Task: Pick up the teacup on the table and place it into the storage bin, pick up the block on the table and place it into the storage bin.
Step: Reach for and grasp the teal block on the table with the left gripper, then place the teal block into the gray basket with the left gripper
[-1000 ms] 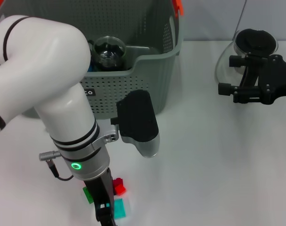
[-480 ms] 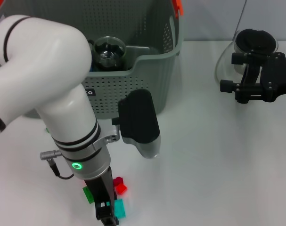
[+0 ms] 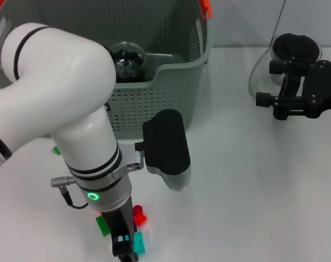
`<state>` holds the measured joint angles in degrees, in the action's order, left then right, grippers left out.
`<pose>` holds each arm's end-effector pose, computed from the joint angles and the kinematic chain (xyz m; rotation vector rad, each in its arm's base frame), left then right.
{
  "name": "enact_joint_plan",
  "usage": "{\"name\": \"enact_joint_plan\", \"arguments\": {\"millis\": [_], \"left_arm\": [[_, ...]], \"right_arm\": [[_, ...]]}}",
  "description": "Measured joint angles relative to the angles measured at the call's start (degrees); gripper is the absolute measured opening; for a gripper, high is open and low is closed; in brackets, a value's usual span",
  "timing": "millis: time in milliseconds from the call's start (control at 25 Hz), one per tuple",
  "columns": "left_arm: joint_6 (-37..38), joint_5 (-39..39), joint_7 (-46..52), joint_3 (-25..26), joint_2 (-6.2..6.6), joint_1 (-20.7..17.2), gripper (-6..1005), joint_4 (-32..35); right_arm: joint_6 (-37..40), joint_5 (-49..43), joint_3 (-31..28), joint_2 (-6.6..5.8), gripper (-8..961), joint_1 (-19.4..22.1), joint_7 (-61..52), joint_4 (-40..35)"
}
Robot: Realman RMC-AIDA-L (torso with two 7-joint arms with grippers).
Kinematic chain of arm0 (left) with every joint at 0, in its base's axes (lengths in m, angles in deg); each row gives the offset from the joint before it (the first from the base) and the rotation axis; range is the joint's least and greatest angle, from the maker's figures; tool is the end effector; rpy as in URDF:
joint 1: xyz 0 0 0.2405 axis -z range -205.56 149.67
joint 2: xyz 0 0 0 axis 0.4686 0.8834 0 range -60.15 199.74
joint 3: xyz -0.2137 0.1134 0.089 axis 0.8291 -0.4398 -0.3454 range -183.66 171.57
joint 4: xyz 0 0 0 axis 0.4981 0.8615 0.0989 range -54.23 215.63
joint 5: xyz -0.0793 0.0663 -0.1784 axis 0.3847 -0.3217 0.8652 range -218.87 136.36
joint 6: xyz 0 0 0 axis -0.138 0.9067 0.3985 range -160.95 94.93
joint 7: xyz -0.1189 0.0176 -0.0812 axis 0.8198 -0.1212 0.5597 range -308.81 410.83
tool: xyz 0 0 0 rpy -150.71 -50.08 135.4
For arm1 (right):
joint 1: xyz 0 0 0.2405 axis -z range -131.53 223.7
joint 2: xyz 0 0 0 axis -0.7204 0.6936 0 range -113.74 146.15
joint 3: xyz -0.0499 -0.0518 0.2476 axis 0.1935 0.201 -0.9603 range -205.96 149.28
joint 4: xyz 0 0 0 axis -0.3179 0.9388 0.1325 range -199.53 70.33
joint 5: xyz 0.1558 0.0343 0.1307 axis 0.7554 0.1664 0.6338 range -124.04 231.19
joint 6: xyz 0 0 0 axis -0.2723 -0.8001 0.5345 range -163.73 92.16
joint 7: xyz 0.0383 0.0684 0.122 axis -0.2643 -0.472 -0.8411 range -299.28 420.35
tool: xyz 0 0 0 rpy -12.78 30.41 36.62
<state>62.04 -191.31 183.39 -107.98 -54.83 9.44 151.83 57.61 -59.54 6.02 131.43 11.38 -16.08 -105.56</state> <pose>-0.1661 0.2838 -0.0912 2.9027 0.2666 -1.0033 0.2387 0.3586 0.0479 -2.6797 0.3686 0.7366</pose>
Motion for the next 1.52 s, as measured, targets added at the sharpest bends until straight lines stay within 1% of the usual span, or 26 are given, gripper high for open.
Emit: {"name": "enact_joint_plan", "arguments": {"millis": [440, 760, 960, 1080, 1160, 1280, 1360, 1400, 1480, 1520], "left_arm": [[-1.83, -0.88, 0.17, -2.58, -0.07, -0.47, 566, 0.13], [-2.56, -1.45, 0.76, -2.75, -0.08, -0.62, 565, 0.56], [-2.44, -1.64, 1.1, -2.26, 0.07, -0.66, 471, 1.43], [-0.82, -1.7, 1.18, -1.82, 0.2, -1.06, 438, 3.7], [2.81, -1.49, 0.85, -0.1, 0.22, -1.91, 415, 7.37], [11.45, 1.14, -1.05, 5.58, 0.11, -3.07, 404, 14.7], [16.01, 4.48, -2.17, 10.87, 0.14, -3.03, 404, 18.62], [17.87, 6.58, -2.63, 14.71, 0.2, -2.7, 403, 20.21], [18.66, 9.06, -3.25, 21.23, 0.34, -1.79, 403, 21.39], [18.21, 10.24, -3.66, 25.86, 0.43, -0.99, 403, 21.78]], "right_arm": [[0.12, 0.0, -0.2, 0.0, 927, 0.08, 0.13, 0.0], [0.12, 0.0, -0.38, -0.08, 926, 0.08, 0.15, 0.0], [0.12, 0.0, -0.85, -0.09, 926, 0.08, 0.16, 0.0], [0.13, 0.0, -1.05, -0.13, 927, 0.08, 0.22, 0.0], [0.1, -0.01, -1.21, -0.24, 927, 0.07, 0.25, 0.0], [0.27, -0.01, -1.55, -0.47, 927, 0.07, 0.25, 0.0], [0.59, -0.01, -1.68, -0.64, 927, -0.01, 0.25, 0.0], [0.83, -0.01, -1.74, -0.72, 927, -0.06, 0.24, 0.0], [1.17, -0.01, -1.76, -0.78, 927, -0.08, 0.24, 0.0], [1.28, 0.0, -1.75, -0.81, 927, -0.09, 0.24, 0.0]]}}
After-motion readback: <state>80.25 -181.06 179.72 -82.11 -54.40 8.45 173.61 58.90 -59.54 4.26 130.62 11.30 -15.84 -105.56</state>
